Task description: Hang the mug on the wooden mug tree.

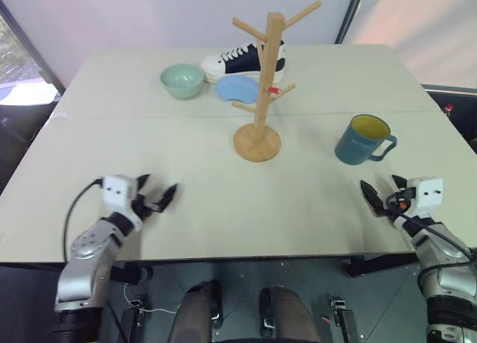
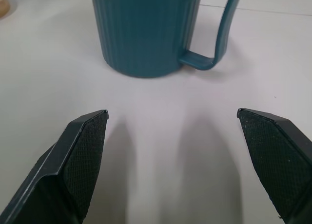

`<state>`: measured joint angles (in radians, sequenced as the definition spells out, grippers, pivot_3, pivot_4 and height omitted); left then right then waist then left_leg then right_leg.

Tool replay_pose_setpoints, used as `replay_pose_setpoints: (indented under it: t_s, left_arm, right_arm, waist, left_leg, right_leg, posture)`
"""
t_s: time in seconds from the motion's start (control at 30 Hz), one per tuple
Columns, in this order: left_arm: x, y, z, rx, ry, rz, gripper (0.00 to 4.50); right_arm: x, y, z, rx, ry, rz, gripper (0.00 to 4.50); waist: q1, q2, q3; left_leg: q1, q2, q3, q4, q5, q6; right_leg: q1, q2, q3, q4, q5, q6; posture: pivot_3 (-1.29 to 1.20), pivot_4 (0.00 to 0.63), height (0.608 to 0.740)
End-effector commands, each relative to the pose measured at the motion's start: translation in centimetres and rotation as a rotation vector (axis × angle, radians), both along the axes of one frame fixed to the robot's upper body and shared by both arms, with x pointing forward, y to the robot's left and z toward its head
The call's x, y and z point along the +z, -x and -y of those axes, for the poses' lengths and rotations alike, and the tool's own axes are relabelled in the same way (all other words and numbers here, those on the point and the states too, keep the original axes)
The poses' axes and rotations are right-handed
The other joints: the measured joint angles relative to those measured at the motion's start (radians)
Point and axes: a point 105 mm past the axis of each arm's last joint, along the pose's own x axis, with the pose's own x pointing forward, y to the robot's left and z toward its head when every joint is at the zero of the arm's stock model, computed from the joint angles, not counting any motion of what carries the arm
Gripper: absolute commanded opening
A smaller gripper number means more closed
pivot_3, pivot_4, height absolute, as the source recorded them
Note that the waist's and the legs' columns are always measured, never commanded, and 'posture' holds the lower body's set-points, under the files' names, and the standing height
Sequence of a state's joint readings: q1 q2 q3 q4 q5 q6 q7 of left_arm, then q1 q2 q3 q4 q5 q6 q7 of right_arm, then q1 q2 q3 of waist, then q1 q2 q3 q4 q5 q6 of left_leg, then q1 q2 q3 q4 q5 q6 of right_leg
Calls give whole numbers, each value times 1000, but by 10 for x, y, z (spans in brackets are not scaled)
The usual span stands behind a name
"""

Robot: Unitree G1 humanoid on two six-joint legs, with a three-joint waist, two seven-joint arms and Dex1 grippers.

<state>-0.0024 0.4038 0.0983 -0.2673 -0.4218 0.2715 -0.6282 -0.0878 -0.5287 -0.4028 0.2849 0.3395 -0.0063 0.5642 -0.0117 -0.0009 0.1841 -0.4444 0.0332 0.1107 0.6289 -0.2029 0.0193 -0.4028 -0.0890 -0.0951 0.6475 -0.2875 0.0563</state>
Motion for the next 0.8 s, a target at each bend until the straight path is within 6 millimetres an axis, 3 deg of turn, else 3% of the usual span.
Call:
replay_pose_setpoints:
  t_s: [0.03,0.3,0.6,0.8]
  left_arm:
    - [22,26,49,-295,-28,63,4500]
    - [36,35,85,-494,-85,102,4500]
    - [37,32,87,-495,-94,119,4500]
    - [51,32,91,-496,-78,160,4500]
  right_arm:
    - [21,-3,13,-59,-9,74,4400]
    - [34,-16,19,-138,-6,117,4400]
    - [38,-35,21,-181,0,137,4400]
    - [35,-47,25,-215,7,121,4400]
  waist:
    - [-4,2,-1]
    - [1,3,-1]
    - [1,3,-1]
    - [2,3,-1]
  left_leg:
    - [0,0,0,0,0,0]
    - [0,0,0,2,2,2]
    - [1,0,0,2,3,4]
    - [1,0,0,3,3,5]
  right_leg:
    - [0,0,0,0,0,0]
    - [0,2,0,2,1,3]
    - [1,3,0,3,2,4]
    - [2,3,0,3,3,5]
  posture:
    - [0,150,730]
    - [0,150,730]
    - [0,150,730]
    - [0,150,730]
